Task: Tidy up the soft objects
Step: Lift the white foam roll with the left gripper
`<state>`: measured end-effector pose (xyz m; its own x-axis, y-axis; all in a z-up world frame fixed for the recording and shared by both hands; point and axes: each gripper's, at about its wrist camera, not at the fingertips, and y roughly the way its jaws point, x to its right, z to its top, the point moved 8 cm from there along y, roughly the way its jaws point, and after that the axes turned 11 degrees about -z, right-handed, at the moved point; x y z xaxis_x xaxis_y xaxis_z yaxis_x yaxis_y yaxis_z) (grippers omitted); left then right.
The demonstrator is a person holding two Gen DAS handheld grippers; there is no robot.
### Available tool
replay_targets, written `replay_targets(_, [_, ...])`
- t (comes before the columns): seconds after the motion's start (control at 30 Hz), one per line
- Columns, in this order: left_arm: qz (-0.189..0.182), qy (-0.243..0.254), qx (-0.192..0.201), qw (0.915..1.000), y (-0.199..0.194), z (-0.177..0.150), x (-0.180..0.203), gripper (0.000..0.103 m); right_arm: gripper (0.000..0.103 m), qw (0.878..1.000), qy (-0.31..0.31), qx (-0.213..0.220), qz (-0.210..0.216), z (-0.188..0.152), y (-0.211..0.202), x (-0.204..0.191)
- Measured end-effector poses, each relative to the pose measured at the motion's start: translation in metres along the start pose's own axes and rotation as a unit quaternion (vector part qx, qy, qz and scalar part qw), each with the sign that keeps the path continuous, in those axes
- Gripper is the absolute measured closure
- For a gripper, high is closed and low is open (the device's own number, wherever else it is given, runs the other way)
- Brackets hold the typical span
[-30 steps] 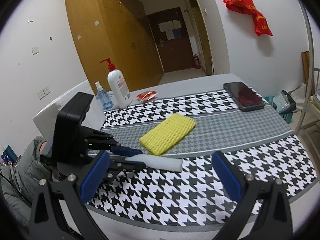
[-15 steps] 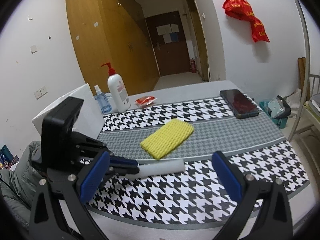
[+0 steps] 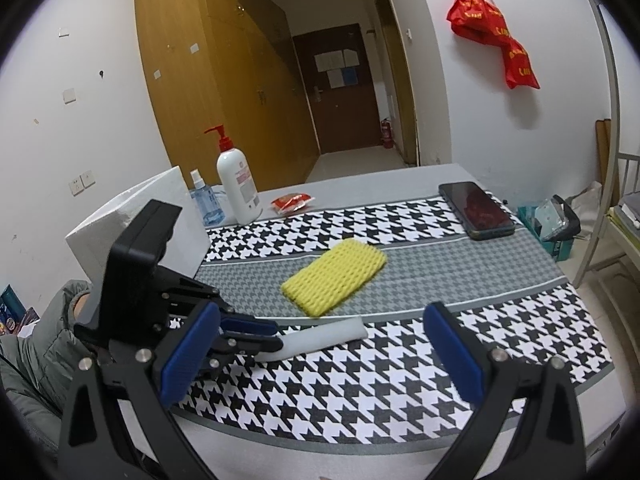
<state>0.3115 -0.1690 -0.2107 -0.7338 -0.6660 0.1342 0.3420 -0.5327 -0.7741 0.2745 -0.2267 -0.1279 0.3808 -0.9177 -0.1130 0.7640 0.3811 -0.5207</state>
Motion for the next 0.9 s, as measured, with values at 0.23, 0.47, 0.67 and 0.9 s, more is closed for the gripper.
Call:
replay_targets(0.23, [-0.027,-0.007,0.004,0.9996,-0.001,0.0,0.005,0.052,0.0,1.0,-0.001,-0.004,-0.002,0.0,0.002,-0.001])
replay_targets(0.47, [-0.013,0.004,-0.005,0.9999,0.009,-0.003,0.013,0.068,0.0,1.0,-0.006,-0.005,-0.001,0.0,0.003,-0.004])
replay_targets(0.67, [-0.005,0.0,0.002,1.0,0.005,-0.003,0.015,0.089,0.0,1.0,-0.008,-0.005,-0.005,0.001,0.002,-0.007])
replay_targets(0.9, [0.019,-0.006,0.025,0.9995,-0.016,0.002,0.014,0.09,0.0,1.0,-0.013,0.008,-0.01,0.008,-0.003,-0.01])
